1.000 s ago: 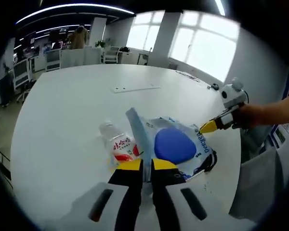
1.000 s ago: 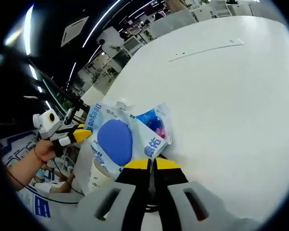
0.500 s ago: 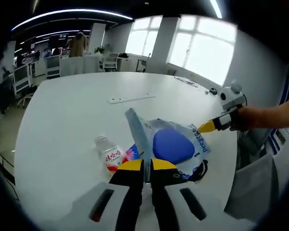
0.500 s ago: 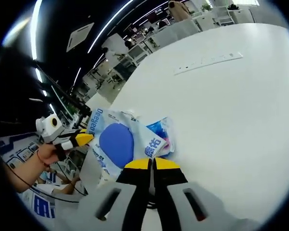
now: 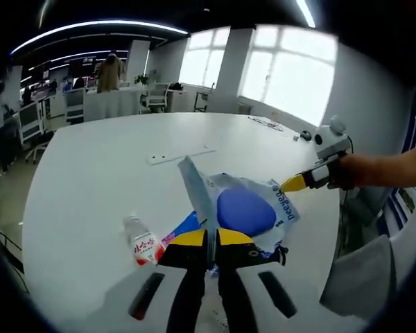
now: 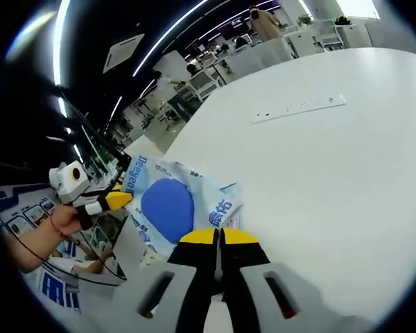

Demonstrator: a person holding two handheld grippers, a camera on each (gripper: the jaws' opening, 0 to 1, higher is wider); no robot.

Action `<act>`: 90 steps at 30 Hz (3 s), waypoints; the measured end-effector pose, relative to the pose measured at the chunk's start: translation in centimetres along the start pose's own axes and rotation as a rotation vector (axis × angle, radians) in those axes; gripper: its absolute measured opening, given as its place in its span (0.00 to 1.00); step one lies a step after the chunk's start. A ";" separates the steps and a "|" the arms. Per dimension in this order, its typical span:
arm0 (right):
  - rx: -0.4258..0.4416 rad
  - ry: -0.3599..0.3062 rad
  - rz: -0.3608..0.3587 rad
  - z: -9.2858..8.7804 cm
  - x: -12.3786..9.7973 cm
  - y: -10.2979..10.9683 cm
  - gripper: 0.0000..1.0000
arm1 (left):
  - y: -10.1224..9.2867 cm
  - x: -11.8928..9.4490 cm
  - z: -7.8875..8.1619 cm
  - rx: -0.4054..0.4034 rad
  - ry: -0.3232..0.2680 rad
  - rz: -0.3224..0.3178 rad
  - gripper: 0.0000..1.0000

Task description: Arrange the tabletop items into an orderly group along one side of the table until the central work area is clear of visible clutter.

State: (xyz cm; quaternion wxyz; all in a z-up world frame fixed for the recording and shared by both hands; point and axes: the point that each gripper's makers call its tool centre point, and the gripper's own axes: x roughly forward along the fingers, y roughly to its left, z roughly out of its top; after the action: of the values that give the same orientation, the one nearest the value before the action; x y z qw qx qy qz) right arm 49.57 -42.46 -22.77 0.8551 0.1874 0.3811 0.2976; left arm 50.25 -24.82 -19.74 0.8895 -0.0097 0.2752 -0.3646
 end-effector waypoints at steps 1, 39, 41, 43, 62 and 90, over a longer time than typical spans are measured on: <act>-0.004 -0.004 0.002 0.4 -0.3 -0.1 0.00 | -0.2 0.1 0.2 0.001 -0.003 0.002 0.00; -0.095 -0.050 -0.059 5.7 -7.6 -8.0 0.00 | -8.1 8.9 5.7 -0.020 -0.071 -0.013 0.00; -0.098 -0.050 -0.065 5.9 -7.8 -8.5 0.00 | -8.2 9.5 5.8 -0.029 -0.072 -0.013 0.00; -0.098 -0.052 -0.069 6.3 -7.9 -9.0 0.00 | -8.4 10.0 5.9 -0.034 -0.073 -0.013 0.00; -0.096 -0.020 -0.117 6.8 -7.0 -14.1 0.00 | -8.4 15.8 4.1 -0.096 -0.033 -0.006 0.00; -0.114 0.014 -0.163 6.8 -3.8 -19.3 0.00 | -7.5 21.1 -1.0 -0.184 0.074 0.082 0.00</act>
State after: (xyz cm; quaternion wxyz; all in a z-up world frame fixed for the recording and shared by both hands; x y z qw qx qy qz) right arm 59.75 -60.07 -26.93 0.8830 0.1049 0.3836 0.2496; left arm 57.25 -43.91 -29.09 0.8884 -0.0666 0.3403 -0.3010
